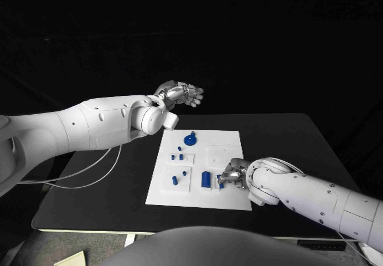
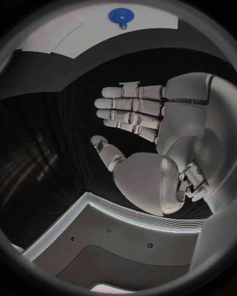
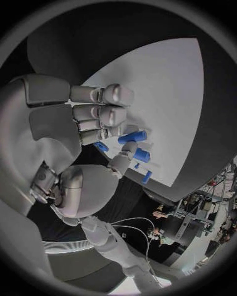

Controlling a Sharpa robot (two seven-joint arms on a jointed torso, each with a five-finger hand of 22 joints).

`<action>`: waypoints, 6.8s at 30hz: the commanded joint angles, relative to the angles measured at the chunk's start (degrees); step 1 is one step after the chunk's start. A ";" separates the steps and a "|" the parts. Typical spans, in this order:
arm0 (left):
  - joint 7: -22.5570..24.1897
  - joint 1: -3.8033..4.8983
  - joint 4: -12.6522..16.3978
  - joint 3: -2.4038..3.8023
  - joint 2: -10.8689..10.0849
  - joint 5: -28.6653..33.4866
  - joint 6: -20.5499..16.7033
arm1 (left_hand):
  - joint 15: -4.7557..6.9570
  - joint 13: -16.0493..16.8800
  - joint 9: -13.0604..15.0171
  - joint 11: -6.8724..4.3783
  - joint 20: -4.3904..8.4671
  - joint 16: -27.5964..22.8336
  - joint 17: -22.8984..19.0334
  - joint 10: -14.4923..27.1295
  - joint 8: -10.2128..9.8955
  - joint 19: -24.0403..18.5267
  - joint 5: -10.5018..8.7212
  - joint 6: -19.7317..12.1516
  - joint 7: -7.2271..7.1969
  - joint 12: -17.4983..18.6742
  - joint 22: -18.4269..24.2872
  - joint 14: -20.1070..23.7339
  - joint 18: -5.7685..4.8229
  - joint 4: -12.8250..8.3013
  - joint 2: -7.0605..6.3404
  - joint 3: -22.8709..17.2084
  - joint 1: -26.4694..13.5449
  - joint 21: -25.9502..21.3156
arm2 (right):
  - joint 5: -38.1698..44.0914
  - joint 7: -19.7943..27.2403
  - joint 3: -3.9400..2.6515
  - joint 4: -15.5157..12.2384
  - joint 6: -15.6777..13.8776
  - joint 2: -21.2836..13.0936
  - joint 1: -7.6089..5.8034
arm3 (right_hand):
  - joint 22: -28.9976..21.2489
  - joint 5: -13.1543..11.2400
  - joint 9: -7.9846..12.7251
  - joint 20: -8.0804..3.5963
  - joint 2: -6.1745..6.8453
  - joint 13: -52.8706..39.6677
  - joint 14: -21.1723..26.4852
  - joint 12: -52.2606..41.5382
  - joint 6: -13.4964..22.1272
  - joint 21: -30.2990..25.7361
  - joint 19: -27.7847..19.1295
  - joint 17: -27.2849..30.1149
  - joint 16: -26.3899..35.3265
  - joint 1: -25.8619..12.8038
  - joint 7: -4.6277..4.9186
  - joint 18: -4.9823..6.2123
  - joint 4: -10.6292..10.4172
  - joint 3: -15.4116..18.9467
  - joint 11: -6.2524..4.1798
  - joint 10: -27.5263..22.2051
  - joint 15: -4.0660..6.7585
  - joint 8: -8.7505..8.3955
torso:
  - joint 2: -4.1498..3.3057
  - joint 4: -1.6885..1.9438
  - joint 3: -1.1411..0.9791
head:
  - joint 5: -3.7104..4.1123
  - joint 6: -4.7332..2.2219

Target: Assemble the parts on the task board

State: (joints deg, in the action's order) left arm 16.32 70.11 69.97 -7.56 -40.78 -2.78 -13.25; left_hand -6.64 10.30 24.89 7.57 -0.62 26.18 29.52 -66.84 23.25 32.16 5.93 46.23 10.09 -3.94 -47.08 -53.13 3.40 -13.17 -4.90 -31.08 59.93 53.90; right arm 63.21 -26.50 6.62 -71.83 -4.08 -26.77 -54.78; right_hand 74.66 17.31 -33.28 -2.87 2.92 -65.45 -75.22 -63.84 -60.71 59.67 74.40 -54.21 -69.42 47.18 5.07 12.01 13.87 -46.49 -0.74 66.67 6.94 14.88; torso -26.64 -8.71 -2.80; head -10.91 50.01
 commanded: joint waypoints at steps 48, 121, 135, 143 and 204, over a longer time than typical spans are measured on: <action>-0.13 0.08 0.05 0.06 0.36 -0.49 0.66 | -0.09 -0.16 -0.22 -0.01 -0.35 -0.59 0.31 0.06 0.28 -0.26 0.01 -0.32 -0.15 -0.10 -0.14 -0.38 0.46 0.35 -0.39 0.03 -0.35 -0.32 | 0.63 0.17 0.30 2.19 3.99 2.03 0.07 | 0.06 -6.61 0.22 -0.68 0.85 0.02 0.10 -0.26 -0.16 -0.34 -0.34 -0.35 0.26 -5.67 -0.10 2.99 -1.22 4.03 -0.63 -0.22 0.35 -0.13 | 0.00 -0.02 -0.05 | -0.05 -0.01; -0.22 0.06 -0.23 0.04 0.38 -0.52 0.70 | -0.15 -0.24 -0.37 0.01 -0.42 -0.96 0.67 0.10 0.38 -0.38 0.01 -0.38 -0.12 -0.12 -0.28 -0.36 0.45 0.47 -0.41 0.01 -0.32 -0.42 | 0.04 1.89 0.29 0.40 5.50 0.42 0.10 | 0.13 -14.51 0.25 -1.20 -3.08 0.13 0.21 -0.43 -0.59 -0.80 -0.39 -0.94 0.46 -2.38 -0.38 2.99 -1.09 4.61 -0.93 -0.10 0.65 0.33 | -0.01 -0.02 -0.06 | -0.10 -0.01; -0.24 0.06 -0.22 0.04 0.40 -0.54 0.67 | -0.15 -0.25 -0.40 0.01 -0.42 -1.01 0.74 0.10 0.40 -0.39 0.02 -0.39 -0.12 -0.12 -0.31 -0.37 0.45 0.48 -0.41 0.01 -0.30 -0.43 | -0.15 1.14 0.29 1.18 7.43 0.50 0.10 | 0.43 -14.51 0.12 -1.12 -3.32 0.04 0.19 -0.57 -0.69 -0.44 -0.36 -1.11 0.30 -3.20 -0.43 2.99 -2.63 1.85 -0.97 0.04 0.68 0.46 | 0.01 -0.04 -0.05 | -0.10 -0.01; -0.25 0.06 -0.21 0.04 0.41 -0.56 0.70 | -0.16 -0.26 -0.41 0.01 -0.42 -1.05 0.79 0.09 0.42 -0.39 0.02 -0.38 -0.12 -0.13 -0.33 -0.38 0.46 0.49 -0.40 0.00 -0.30 -0.44 | -0.57 1.09 0.31 1.44 7.63 1.03 0.10 | 0.47 -14.51 0.10 -1.09 -3.24 0.03 0.20 -0.57 -0.68 -0.40 -0.36 -1.11 0.29 -3.37 -0.42 2.99 -2.58 1.86 -0.96 0.03 0.66 0.48 | -0.03 0.00 -0.06 | -0.06 -0.01; 3.35 0.42 -19.61 0.37 6.83 7.26 3.32 | -1.69 -3.87 -2.24 -0.32 -2.10 -9.23 -1.00 6.38 -0.21 -8.78 -1.32 -2.99 -1.30 0.31 -0.06 7.71 -2.97 0.01 -0.09 0.90 -1.04 -5.97 | -44.91 41.29 -8.02 27.96 -1.97 -1.31 -10.19 | -22.75 -10.48 2.18 13.87 -0.32 52.28 28.66 48.16 13.74 -44.83 -35.85 27.66 48.50 5.80 3.49 -1.29 2.65 17.09 8.61 -15.03 -14.74 -2.84 | 7.73 -1.15 0.61 | 0.38 -10.48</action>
State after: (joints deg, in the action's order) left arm 18.41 70.45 50.62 -7.27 -34.15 2.12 -10.61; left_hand -8.20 6.52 22.71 7.22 -2.75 17.11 28.56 -60.71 23.26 23.65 4.92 43.58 8.68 -3.94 -47.19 -45.83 0.86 -13.22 -4.88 -30.49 59.46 48.13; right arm 20.51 12.25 -1.35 -44.09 -7.49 -28.19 -64.97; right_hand 51.99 7.11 -31.20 11.00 3.02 -13.70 -46.75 -16.08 -47.00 15.04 38.80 -26.82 -21.14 53.12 8.92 11.06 16.56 -29.63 7.86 51.35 -7.74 11.95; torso -19.36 -9.74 -2.40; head -10.48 40.33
